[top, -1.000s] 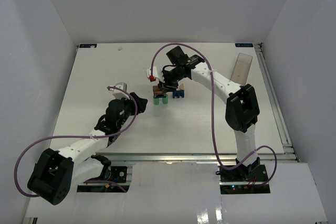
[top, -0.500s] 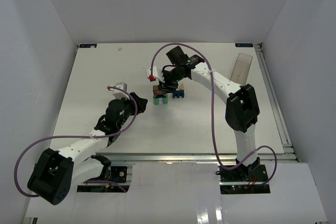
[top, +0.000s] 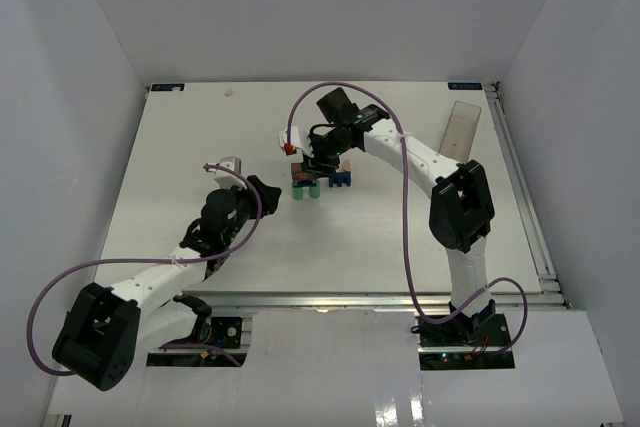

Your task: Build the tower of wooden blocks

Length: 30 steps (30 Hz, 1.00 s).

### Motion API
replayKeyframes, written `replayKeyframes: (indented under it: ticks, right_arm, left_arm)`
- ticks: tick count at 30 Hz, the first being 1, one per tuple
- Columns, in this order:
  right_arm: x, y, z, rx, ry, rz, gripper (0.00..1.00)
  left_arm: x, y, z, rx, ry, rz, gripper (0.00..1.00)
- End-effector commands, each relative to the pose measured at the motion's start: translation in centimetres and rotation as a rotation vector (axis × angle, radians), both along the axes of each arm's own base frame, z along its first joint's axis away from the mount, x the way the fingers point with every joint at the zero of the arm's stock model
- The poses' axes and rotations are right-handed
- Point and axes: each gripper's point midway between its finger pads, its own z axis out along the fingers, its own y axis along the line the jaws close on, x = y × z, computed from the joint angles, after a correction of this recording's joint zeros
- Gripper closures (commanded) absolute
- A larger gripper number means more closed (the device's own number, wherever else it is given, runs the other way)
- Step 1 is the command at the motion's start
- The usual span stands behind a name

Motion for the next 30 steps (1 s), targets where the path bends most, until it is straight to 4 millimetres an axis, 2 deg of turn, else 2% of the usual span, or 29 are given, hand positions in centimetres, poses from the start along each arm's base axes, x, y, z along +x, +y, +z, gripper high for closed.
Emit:
replayKeyframes:
  ticks: [1, 30]
  right_arm:
    - [0.50, 0.34, 1.97, 0.028, -0.045, -0.010, 0.44]
    - [0.97, 0.08, 2.25, 0.024, -0.062, -0.029, 0.44]
  left_arm:
    - [0.51, -0.20, 2.10, -0.029, -0.052, -0.002, 0.36]
    - [0.46, -0.27, 2.16, -0.033, -0.054, -0.006, 0.37]
